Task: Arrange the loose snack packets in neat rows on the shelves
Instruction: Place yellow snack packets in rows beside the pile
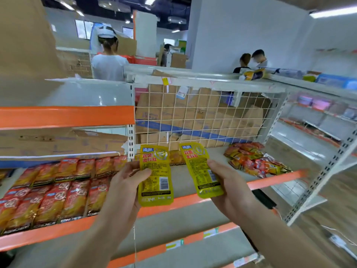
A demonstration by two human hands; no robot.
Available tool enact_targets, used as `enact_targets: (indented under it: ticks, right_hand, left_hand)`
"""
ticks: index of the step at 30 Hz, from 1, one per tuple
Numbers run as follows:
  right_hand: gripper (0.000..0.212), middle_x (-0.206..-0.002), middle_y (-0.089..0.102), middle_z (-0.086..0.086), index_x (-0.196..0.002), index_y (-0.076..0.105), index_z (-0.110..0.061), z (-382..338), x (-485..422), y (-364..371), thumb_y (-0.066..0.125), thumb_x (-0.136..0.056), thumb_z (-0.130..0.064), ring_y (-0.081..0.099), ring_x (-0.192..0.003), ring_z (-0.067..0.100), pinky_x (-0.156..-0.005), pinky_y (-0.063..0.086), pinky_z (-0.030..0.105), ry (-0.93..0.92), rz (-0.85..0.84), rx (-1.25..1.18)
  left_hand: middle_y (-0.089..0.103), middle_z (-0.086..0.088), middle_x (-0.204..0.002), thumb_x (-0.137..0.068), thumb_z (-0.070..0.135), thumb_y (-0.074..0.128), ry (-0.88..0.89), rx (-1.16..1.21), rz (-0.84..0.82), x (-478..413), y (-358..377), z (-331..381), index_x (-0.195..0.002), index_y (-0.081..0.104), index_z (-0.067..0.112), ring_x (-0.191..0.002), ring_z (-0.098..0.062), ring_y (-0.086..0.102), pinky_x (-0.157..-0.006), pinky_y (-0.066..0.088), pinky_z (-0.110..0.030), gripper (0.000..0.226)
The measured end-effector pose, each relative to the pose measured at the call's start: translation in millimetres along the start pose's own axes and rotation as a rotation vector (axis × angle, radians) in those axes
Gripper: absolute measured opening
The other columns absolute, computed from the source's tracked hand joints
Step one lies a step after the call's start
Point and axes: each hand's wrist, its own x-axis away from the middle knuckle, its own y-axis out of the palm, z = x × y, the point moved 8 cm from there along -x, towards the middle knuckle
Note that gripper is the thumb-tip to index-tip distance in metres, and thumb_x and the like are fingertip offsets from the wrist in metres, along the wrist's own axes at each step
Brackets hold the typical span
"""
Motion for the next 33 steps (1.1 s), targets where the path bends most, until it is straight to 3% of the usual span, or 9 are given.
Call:
enact_targets:
  ticks: [2,6,9,12,17,20,25,28,33]
  right_hand:
    - [0.035,-0.08,0.074,0.009,-0.081,0.077,-0.007,-11.4,-7.4,-21.2,0.048,-0.1,-0.012,0.07,-0.061,0.017,-0.052,0.054,0.022,0.011,0.011,-0.006]
    - [0.023,-0.093,0.072,0.014,-0.101,0.072,-0.003,-27.3,-23.6,-57.8,0.051,-0.098,-0.013,0.069,-0.075,0.022,-0.063,0.057,0.028,0.038,0.073,-0.012]
    - [0.023,-0.095,0.073,0.011,-0.098,0.074,-0.009,-35.0,-36.2,-72.5,0.051,-0.099,-0.015,0.069,-0.077,0.023,-0.066,0.057,0.032,0.038,0.071,-0.027]
    - [0.029,-0.095,0.075,0.009,-0.089,0.078,-0.013,-33.3,-49.5,-83.8,0.051,-0.1,-0.017,0.071,-0.077,0.021,-0.074,0.054,0.035,0.035,0.086,-0.052]
    - [0.024,-0.094,0.074,0.01,-0.102,0.072,-0.011,-22.1,-70.4,-99.5,0.05,-0.1,-0.019,0.07,-0.076,0.022,-0.067,0.056,0.032,0.058,0.142,-0.07]
    - [0.033,-0.102,0.072,0.022,-0.117,0.065,-0.003,-17.0,-82.6,-103.0,0.045,-0.101,-0.024,0.07,-0.081,0.031,-0.076,0.055,0.041,0.1,0.161,-0.075]
    - [0.056,-0.106,0.066,0.03,-0.103,0.074,0.002,-1.1,-105.3,-102.6,0.034,-0.104,-0.036,0.065,-0.082,0.036,-0.075,0.059,0.044,0.165,0.067,-0.143]
    - [0.064,-0.109,0.065,0.031,-0.116,0.068,0.006,10.8,-116.9,-108.7,0.029,-0.105,-0.044,0.063,-0.083,0.035,-0.075,0.057,0.043,0.206,0.056,-0.183]
    - [0.056,-0.11,0.064,0.031,-0.127,0.058,0.01,20.7,-139.8,-118.6,0.033,-0.101,-0.033,0.061,-0.083,0.036,-0.077,0.054,0.042,0.271,0.04,-0.226]
  left_hand:
    - [0.074,-0.012,-0.087,-0.092,-0.003,0.055,-0.007,0.013,0.005,-8.1,23.1,-13.7,-0.099,0.064,0.007,-0.069,-0.025,0.072,-0.055,0.061,-0.048,0.015]
    - [0.07,-0.009,-0.083,-0.091,-0.002,0.058,-0.018,0.009,0.003,-24.4,55.6,-33.9,-0.099,0.062,0.008,-0.069,-0.024,0.07,-0.06,0.061,-0.051,0.014]
    - [0.069,-0.013,-0.094,-0.091,-0.001,0.059,-0.019,-0.022,0.001,-37.5,69.7,-43.0,-0.098,0.064,0.01,-0.075,-0.026,0.071,-0.066,0.06,-0.058,0.014]
    - [0.069,-0.014,-0.096,-0.091,-0.003,0.059,0.001,-0.045,0.015,-54.0,74.2,-49.6,-0.095,0.066,0.01,-0.071,-0.023,0.071,-0.052,0.06,-0.044,0.015]
    - [0.073,-0.011,-0.094,-0.09,-0.005,0.062,0.074,-0.16,0.063,-84.2,68.4,-60.7,-0.087,0.073,0.015,-0.094,-0.032,0.066,-0.1,0.047,-0.064,0.023]
    - [0.076,-0.005,-0.094,-0.089,-0.003,0.066,0.094,-0.249,0.08,-100.9,67.5,-68.9,-0.097,0.071,0.017,-0.099,-0.031,0.069,-0.1,0.049,-0.058,0.022]
    - [0.076,-0.004,-0.099,-0.086,0.006,0.074,0.081,-0.306,0.099,-132.0,60.8,-86.4,-0.103,0.07,0.023,-0.102,-0.032,0.07,-0.095,0.051,-0.061,0.024]
    - [0.076,-0.004,-0.101,-0.09,0.004,0.07,0.038,-0.284,0.091,-144.6,56.7,-101.6,-0.109,0.068,0.019,-0.105,-0.031,0.07,-0.097,0.051,-0.057,0.024]
    - [0.073,0.01,-0.105,-0.09,0.005,0.068,-0.031,-0.19,0.088,-157.7,57.1,-119.9,-0.117,0.063,0.023,-0.104,-0.005,0.067,-0.102,0.048,-0.036,0.033]
